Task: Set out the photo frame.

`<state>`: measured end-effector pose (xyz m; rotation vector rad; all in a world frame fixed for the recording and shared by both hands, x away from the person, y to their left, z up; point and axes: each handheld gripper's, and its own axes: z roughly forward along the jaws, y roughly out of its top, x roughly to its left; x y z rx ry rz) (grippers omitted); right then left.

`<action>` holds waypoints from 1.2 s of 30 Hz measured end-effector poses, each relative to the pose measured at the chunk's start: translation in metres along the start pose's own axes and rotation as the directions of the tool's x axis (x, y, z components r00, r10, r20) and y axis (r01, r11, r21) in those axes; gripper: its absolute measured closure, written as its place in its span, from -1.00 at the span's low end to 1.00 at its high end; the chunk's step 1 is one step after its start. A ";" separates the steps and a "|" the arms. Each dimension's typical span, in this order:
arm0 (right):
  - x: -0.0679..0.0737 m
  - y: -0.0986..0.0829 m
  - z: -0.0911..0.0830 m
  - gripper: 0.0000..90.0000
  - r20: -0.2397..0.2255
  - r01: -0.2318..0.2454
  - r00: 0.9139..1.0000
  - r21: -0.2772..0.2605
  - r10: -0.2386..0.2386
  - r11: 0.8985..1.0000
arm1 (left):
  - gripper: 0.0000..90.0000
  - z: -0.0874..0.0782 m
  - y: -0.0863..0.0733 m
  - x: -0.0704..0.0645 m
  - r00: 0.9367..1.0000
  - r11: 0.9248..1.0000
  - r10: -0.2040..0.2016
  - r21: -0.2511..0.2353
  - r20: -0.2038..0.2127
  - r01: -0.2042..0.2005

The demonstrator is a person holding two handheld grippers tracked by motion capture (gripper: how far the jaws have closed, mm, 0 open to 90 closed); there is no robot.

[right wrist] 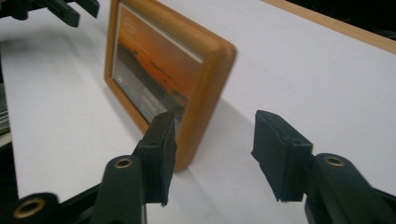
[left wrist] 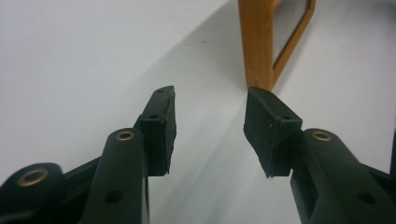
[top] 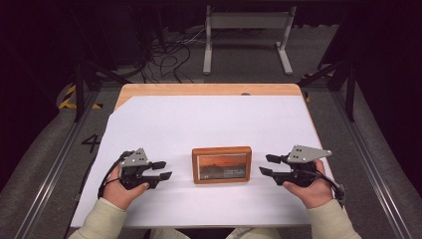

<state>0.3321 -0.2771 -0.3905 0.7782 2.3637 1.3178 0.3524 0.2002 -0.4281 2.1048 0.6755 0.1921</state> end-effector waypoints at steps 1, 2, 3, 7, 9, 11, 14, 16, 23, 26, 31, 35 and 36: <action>0.000 0.000 0.000 0.09 0.000 0.000 1.000 0.000 0.000 1.000 | 0.17 0.000 0.000 0.000 1.000 1.000 0.000 0.000 0.000 0.000; -0.007 -0.002 -0.005 0.03 0.018 -0.022 1.000 -0.006 0.022 1.000 | 0.14 -0.002 -0.001 0.002 1.000 1.000 -0.004 0.000 -0.006 0.004; -0.007 -0.002 -0.005 0.03 0.018 -0.022 1.000 -0.006 0.022 1.000 | 0.14 -0.003 -0.002 0.004 1.000 1.000 -0.002 -0.003 -0.012 0.002; -0.021 -0.008 -0.011 -0.05 0.049 -0.062 0.997 -0.012 0.063 0.998 | 0.06 -0.007 -0.005 0.010 0.999 1.000 -0.013 -0.017 -0.043 0.012; -0.027 -0.011 -0.013 -0.09 0.064 -0.077 0.995 -0.010 0.078 0.997 | 0.00 -0.008 -0.007 0.012 0.998 1.000 -0.017 -0.021 -0.058 0.016; -0.032 -0.015 -0.013 -0.13 0.076 -0.088 0.993 -0.006 0.088 0.996 | -0.08 -0.009 -0.008 0.015 0.997 1.000 -0.019 -0.021 -0.072 0.017; -0.039 -0.021 -0.014 -0.19 0.096 -0.096 0.991 -0.001 0.096 0.995 | -0.13 -0.011 -0.012 0.020 0.996 0.999 -0.033 -0.029 -0.079 0.031; -0.043 -0.025 -0.014 -0.23 0.105 -0.105 0.989 -0.001 0.104 0.994 | -0.15 -0.012 -0.014 0.023 0.996 0.999 -0.040 -0.031 -0.085 0.038; -0.054 -0.038 -0.011 -0.40 0.138 -0.143 0.980 -0.010 0.143 0.990 | -0.30 -0.011 -0.026 0.038 0.992 0.999 -0.048 -0.025 -0.120 0.045; -0.058 -0.044 -0.009 -0.47 0.151 -0.152 0.977 -0.009 0.151 0.988 | -0.33 -0.010 -0.029 0.040 0.991 0.998 -0.062 -0.037 -0.118 0.058; -0.064 -0.056 -0.002 -0.49 0.166 -0.167 0.972 0.000 0.164 0.986 | -0.43 -0.005 -0.032 0.044 0.990 0.999 -0.048 -0.012 -0.132 0.046; -0.066 -0.063 0.003 -0.50 0.168 -0.175 0.971 0.004 0.172 0.985 | -0.45 -0.003 -0.033 0.045 0.989 0.999 -0.040 0.000 -0.140 0.041; -0.066 -0.064 0.004 -0.50 0.169 -0.179 0.970 0.008 0.175 0.984 | -0.45 -0.003 -0.033 0.044 0.990 0.999 -0.045 -0.003 -0.133 0.045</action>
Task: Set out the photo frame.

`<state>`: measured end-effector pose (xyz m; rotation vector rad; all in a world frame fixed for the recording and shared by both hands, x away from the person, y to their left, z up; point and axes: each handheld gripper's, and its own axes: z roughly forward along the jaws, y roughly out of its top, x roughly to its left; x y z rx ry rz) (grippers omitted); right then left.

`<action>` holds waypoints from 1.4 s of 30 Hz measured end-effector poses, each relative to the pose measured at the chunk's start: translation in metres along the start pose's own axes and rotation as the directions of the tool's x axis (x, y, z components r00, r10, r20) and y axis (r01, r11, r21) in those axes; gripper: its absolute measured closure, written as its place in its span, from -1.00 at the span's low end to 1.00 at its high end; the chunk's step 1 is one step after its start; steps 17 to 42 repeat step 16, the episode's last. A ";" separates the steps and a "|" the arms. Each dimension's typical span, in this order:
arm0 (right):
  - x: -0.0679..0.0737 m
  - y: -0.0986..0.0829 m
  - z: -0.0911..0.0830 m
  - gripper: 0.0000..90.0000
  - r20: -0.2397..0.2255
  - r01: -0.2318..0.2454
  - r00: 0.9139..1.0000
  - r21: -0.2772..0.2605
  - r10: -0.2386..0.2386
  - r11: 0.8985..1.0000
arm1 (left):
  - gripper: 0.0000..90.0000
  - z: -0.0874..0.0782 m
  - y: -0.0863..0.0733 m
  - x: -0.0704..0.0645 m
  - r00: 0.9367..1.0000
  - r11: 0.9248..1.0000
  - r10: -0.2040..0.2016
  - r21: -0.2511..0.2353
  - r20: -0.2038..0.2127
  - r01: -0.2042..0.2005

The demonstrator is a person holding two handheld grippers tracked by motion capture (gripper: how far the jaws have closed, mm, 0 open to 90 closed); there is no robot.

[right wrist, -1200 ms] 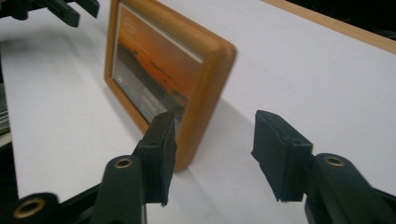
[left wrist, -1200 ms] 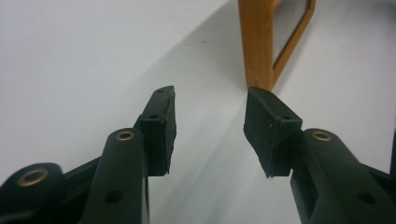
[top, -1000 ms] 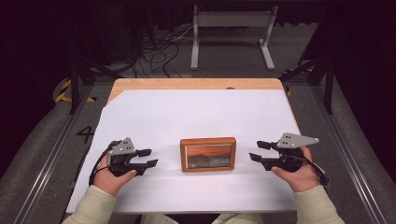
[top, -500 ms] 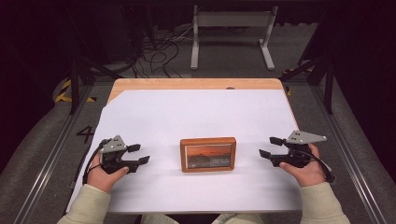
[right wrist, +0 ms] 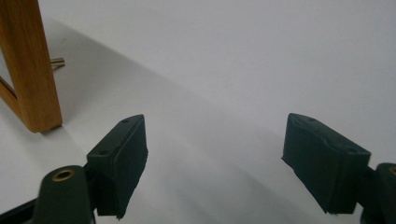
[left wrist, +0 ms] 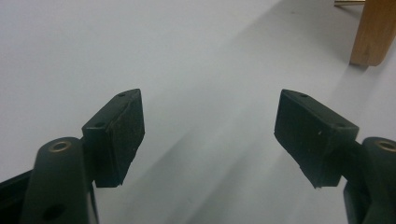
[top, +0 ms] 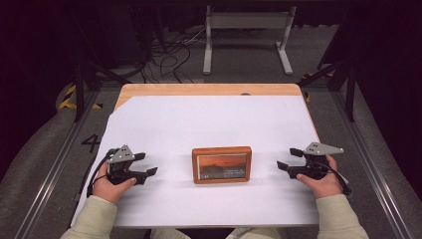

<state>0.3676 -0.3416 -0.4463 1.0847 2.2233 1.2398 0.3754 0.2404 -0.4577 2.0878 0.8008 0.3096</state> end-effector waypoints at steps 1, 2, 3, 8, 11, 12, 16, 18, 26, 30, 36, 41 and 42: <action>0.000 -0.002 0.002 -0.50 0.002 -0.002 1.000 0.009 0.002 1.000 | -0.45 0.000 0.000 0.000 1.000 1.000 0.003 -0.002 0.001 -0.003; 0.000 -0.003 0.003 -0.50 0.002 0.003 1.000 0.011 -0.003 1.000 | -0.45 0.001 0.000 0.000 1.000 1.000 -0.004 -0.002 0.003 0.004; 0.000 -0.003 0.003 -0.50 0.002 0.003 1.000 0.014 -0.004 1.000 | -0.46 0.001 0.000 0.000 1.000 1.000 -0.006 -0.002 0.005 0.006; 0.001 -0.002 0.001 -0.50 0.007 0.003 1.000 0.007 -0.003 1.000 | -0.46 0.000 0.001 0.000 0.999 1.000 -0.025 -0.014 0.019 0.026; 0.002 -0.002 0.000 -0.50 0.006 0.006 1.000 0.007 -0.006 1.000 | -0.47 0.001 0.002 0.000 0.997 0.998 -0.053 -0.043 0.058 0.056; 0.002 -0.002 0.000 -0.50 0.006 0.006 1.000 0.007 -0.006 1.000 | -0.47 0.001 0.002 0.000 0.997 0.998 -0.053 -0.043 0.058 0.056; 0.005 -0.001 0.000 -0.50 0.006 0.014 1.000 0.001 -0.014 1.000 | -0.48 0.003 0.004 0.000 0.997 0.998 -0.050 -0.046 0.058 0.053; 0.005 -0.001 0.000 -0.50 0.006 0.014 1.000 0.001 -0.014 1.000 | -0.48 0.003 0.004 0.000 0.997 0.998 -0.050 -0.046 0.058 0.053; 0.005 -0.001 0.000 -0.50 0.006 0.014 1.000 0.001 -0.014 1.000 | -0.48 0.003 0.004 0.000 0.997 0.998 -0.050 -0.046 0.058 0.053; 0.005 -0.001 0.000 -0.50 0.006 0.014 1.000 0.001 -0.014 1.000 | -0.48 0.003 0.004 0.000 0.997 0.998 -0.050 -0.046 0.058 0.053; 0.005 -0.001 0.000 -0.50 0.006 0.014 1.000 0.001 -0.014 1.000 | -0.48 0.003 0.004 0.000 0.997 0.998 -0.050 -0.046 0.058 0.053; 0.005 -0.001 0.000 -0.50 0.006 0.014 1.000 0.001 -0.014 1.000 | -0.48 0.003 0.004 0.000 0.997 0.998 -0.050 -0.046 0.058 0.053; 0.005 -0.001 0.000 -0.50 0.006 0.014 1.000 0.001 -0.014 1.000 | -0.48 0.003 0.004 0.000 0.997 0.998 -0.050 -0.046 0.058 0.053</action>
